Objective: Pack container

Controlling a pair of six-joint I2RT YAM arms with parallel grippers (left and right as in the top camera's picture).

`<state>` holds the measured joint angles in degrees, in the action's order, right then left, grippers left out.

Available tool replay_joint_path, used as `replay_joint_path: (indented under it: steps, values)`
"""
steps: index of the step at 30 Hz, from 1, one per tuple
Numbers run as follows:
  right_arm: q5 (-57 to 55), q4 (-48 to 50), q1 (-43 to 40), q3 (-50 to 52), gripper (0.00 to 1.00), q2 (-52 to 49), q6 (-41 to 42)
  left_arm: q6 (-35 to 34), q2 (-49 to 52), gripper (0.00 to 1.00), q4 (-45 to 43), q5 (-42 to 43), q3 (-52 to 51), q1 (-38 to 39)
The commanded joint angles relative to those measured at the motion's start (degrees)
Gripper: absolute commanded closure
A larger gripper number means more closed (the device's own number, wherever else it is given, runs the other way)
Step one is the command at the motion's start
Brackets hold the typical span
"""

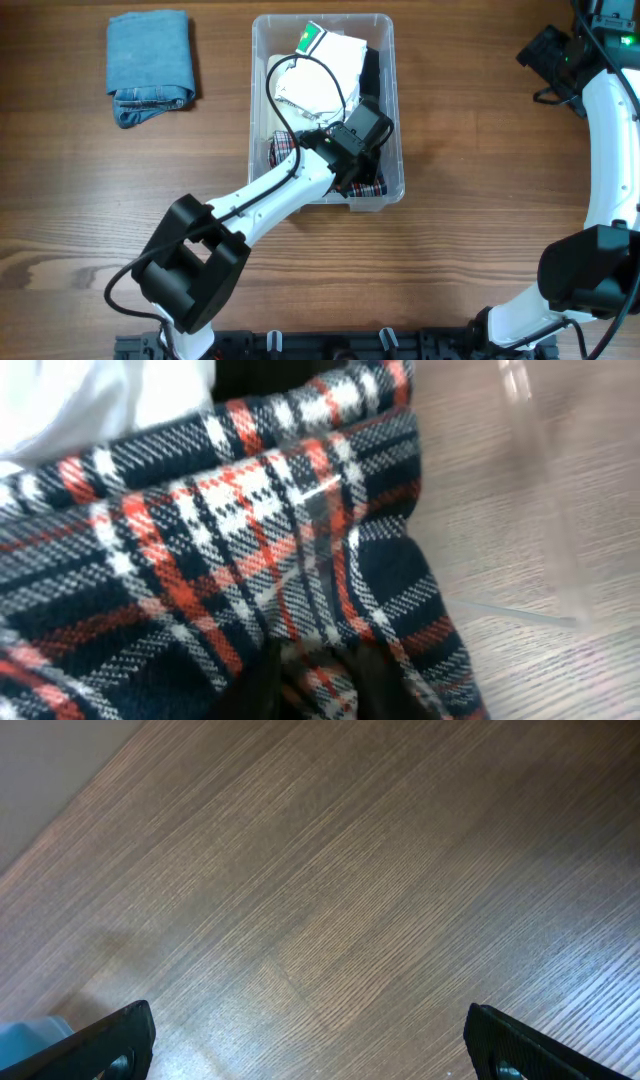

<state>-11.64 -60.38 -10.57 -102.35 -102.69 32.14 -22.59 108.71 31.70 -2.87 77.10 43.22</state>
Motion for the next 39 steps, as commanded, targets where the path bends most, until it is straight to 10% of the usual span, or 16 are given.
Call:
replay_joint_path:
  steps: [1, 6, 12, 18, 22, 30, 39]
  values:
    - [0.1, 0.2, 0.1, 0.5, 0.0, -0.1, 0.9, 0.4, -7.6, 0.63, -0.4, -4.1, 1.8, 0.0]
    - [0.1, 0.2, 0.1, 0.5, 0.0, -0.1, 0.9, 4.5, -22.5, 0.11, -0.4, -22.3, 2.4, -1.0]
    - [0.1, 0.2, 0.1, 0.5, 0.0, -0.1, 0.9, 13.7, -32.1, 0.01, -1.5, -25.9, 2.4, -15.4]
    - [0.1, 0.1, 0.1, 0.5, 0.0, -0.1, 0.9, 19.4, -25.8, 0.11, -2.8, -7.0, 2.4, -38.8]
    - [0.1, 0.2, 0.1, 0.5, 0.0, -0.1, 0.9, 19.4, -16.1, 0.96, -9.3, -2.3, 2.4, -47.3]
    - [0.1, 0.1, 0.1, 0.5, 0.0, -0.1, 0.9, 19.4, 4.5, 0.96, -35.2, -4.3, 2.4, -52.2]
    - [0.1, 0.2, 0.1, 0.5, 0.0, -0.1, 0.9, 19.4, 17.7, 0.96, -36.2, -7.2, 2.4, -56.6]
